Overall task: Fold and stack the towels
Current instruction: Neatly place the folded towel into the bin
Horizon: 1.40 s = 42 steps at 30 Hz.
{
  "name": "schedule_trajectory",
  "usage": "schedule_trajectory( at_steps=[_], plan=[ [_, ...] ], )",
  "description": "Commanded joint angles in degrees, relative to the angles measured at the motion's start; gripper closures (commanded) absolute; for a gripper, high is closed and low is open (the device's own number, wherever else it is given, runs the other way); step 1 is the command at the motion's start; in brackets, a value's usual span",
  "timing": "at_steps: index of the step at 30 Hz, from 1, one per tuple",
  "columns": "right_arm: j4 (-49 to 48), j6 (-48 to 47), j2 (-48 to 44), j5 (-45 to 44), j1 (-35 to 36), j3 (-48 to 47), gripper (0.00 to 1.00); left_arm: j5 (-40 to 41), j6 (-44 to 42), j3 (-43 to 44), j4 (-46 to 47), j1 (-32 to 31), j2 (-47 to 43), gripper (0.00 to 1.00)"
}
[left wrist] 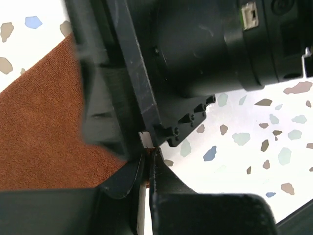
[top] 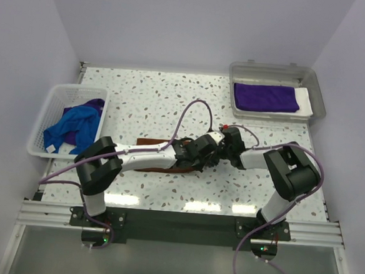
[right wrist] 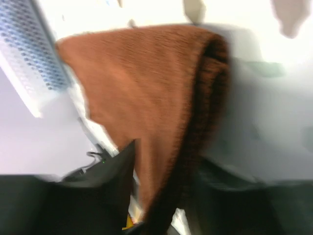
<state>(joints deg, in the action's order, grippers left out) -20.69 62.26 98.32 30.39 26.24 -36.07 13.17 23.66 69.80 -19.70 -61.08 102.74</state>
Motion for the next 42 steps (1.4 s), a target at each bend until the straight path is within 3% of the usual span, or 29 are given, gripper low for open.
schedule_trajectory(
  at_steps=[1, 3, 5, 6, 8, 11, 14, 21, 24, 31, 37, 42],
  plan=[
    [7.05, -4.58, 1.0, -4.2, 0.39, -1.71, 0.65, -0.52, 2.26, 2.62, 2.74, 0.08, 0.62, 0.93],
    [11.34, -6.88, -0.14, -5.07, 0.31, -3.29, 0.89, 0.01, 2.7, 2.53, 2.74, 0.08, 0.01, 0.76],
    [14.7, -10.74, -0.85, -6.13, 0.39, -6.45, 0.99, -0.51, 2.8, 2.88, 2.39, 0.43, -0.43, 0.63],
    [17.5, -12.06, -1.03, -6.4, 0.3, -7.6, 1.0, -0.95, 2.79, 2.97, 2.22, 0.7, -0.87, 0.49],
    [22.24, -15.84, -0.94, -6.83, 0.04, -11.29, 1.0, -1.91, 2.88, 3.24, 1.95, 1.57, -1.75, 0.3],
    [28.83, -21.46, -0.42, -9.12, -1.19, -16.91, 1.0, -3.05, 3.41, 3.24, 0.64, 4.21, -4.56, 0.11],
    [34.55, -26.92, 1.78, -10.18, -3.47, -23.32, 1.0, -3.85, 3.15, 2.45, -0.68, 7.81, -9.03, 0.0],
    [46.77, -38.43, 9.59, -9.29, -9.27, -42.38, 1.0, -3.94, -2.47, -0.27, -5.78, 19.23, -19.59, 0.0],
    [53.89, -43.89, 14.08, -10.79, -11.38, -56.8, 1.0, -2.97, -5.64, -2.29, -9.38, 26.78, -20.82, 0.0],
    [63.66, -51.35, 21.55, -14.57, -17.44, -78.43, 1.0, -5.08, -8.37, -14.15, -4.82, 42.16, -25.31, 0.0],
    [70.51, -56.44, 30.24, -16.69, -22.19, -96.42, 1.0, -6.14, -8.37, -16.89, -2.36, 44.73, -21.71, 0.0],
    [72.72, -60.85, 32.37, -14.57, -28.5, -101.3, 1.0, -4.38, -8.54, -17.68, -2.18, 45.35, -21.0, 0.0]
  ],
)
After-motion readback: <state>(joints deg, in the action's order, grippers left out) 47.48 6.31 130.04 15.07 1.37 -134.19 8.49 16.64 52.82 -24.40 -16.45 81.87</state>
